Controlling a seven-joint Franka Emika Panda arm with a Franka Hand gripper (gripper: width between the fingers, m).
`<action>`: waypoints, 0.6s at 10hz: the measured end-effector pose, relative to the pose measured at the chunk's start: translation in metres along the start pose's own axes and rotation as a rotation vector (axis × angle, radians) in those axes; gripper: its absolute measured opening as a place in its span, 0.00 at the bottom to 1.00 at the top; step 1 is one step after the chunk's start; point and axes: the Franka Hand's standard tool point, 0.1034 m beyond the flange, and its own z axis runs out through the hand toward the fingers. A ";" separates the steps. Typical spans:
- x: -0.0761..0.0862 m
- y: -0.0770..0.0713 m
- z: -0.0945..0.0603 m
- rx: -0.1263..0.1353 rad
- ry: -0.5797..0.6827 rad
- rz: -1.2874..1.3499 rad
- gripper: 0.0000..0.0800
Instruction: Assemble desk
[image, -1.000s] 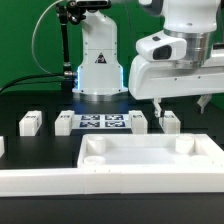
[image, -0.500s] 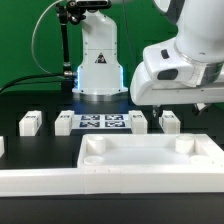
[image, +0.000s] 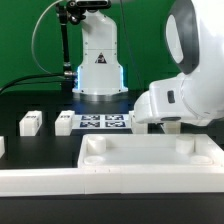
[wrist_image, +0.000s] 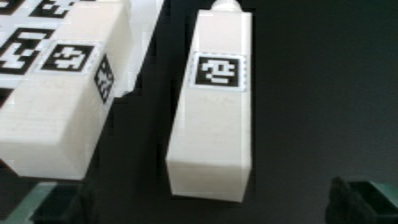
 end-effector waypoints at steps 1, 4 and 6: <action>0.002 0.000 -0.001 0.001 0.008 0.000 0.81; 0.002 0.006 0.012 0.004 -0.005 0.006 0.81; -0.001 -0.005 0.029 -0.025 -0.031 0.033 0.81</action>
Offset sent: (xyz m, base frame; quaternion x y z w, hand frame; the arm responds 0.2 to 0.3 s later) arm -0.0250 -0.0126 -0.0053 -0.0033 -0.0180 0.0211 0.9996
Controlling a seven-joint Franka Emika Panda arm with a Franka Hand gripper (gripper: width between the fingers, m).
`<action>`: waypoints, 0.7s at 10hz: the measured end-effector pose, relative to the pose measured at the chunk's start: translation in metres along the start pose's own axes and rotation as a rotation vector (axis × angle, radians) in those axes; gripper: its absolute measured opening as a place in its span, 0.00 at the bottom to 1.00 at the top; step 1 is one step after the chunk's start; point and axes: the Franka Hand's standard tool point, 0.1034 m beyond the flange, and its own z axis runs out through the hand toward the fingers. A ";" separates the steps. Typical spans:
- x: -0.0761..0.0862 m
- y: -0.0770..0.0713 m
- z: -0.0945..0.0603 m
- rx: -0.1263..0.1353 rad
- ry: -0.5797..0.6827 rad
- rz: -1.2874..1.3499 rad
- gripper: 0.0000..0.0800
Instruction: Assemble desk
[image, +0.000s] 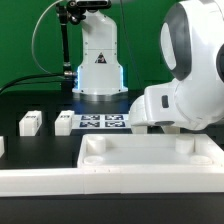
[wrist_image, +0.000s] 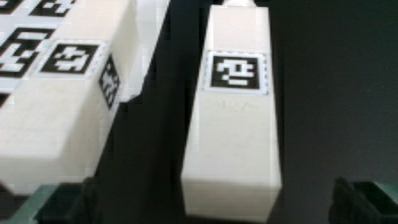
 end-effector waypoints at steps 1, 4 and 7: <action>0.001 0.000 -0.002 0.002 0.004 -0.017 0.81; 0.001 0.000 -0.001 0.002 0.005 -0.017 0.46; 0.001 0.000 -0.001 0.002 0.005 -0.017 0.36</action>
Offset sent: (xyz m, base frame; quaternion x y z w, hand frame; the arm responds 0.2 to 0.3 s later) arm 0.0000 0.0000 0.0000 0.0000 0.0000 0.0000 1.0000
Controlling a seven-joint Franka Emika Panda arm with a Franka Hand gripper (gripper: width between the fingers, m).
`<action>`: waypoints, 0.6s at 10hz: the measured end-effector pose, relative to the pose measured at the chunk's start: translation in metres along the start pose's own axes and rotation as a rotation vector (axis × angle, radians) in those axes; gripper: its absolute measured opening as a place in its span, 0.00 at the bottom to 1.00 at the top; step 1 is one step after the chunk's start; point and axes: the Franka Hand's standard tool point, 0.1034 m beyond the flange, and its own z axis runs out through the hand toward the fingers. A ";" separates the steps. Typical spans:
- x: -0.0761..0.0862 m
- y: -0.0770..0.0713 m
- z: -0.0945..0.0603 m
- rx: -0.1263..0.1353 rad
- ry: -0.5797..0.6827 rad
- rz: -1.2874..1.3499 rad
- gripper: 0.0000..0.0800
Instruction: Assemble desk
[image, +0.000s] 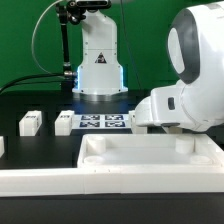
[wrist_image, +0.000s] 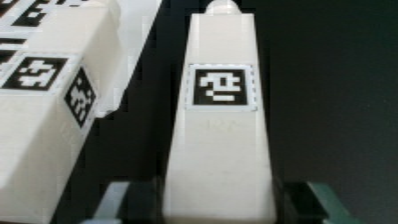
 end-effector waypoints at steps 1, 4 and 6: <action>0.000 0.000 0.000 0.000 0.000 0.000 0.36; -0.005 0.001 -0.005 0.001 -0.013 -0.003 0.36; -0.029 0.008 -0.055 0.010 0.045 -0.034 0.36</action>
Offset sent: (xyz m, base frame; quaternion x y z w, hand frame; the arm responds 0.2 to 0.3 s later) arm 0.0000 0.0000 0.0000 0.0000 0.0000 0.0000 1.0000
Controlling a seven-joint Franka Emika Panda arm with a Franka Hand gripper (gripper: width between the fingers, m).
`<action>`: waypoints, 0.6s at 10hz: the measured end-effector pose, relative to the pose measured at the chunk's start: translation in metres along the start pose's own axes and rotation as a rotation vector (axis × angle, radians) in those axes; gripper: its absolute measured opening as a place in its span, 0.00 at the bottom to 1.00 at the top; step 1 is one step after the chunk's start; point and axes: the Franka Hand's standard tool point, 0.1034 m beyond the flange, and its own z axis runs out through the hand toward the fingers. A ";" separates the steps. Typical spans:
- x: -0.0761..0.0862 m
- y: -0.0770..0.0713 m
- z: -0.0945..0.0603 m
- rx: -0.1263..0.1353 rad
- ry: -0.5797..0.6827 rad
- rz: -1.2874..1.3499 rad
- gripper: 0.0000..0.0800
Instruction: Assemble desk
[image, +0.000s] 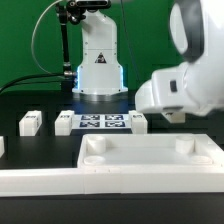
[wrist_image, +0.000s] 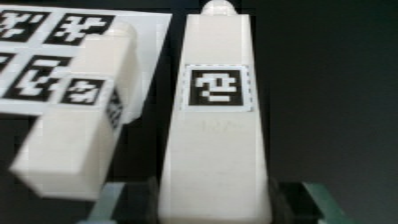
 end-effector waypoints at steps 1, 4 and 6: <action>-0.011 0.004 -0.017 0.003 0.026 -0.005 0.36; -0.017 0.016 -0.035 0.008 0.084 -0.054 0.36; -0.005 0.012 -0.047 0.015 0.252 -0.053 0.36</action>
Offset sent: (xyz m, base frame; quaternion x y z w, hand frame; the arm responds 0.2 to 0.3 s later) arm -0.0064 -0.0162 -0.0145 -0.0231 0.0033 -0.0627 0.9978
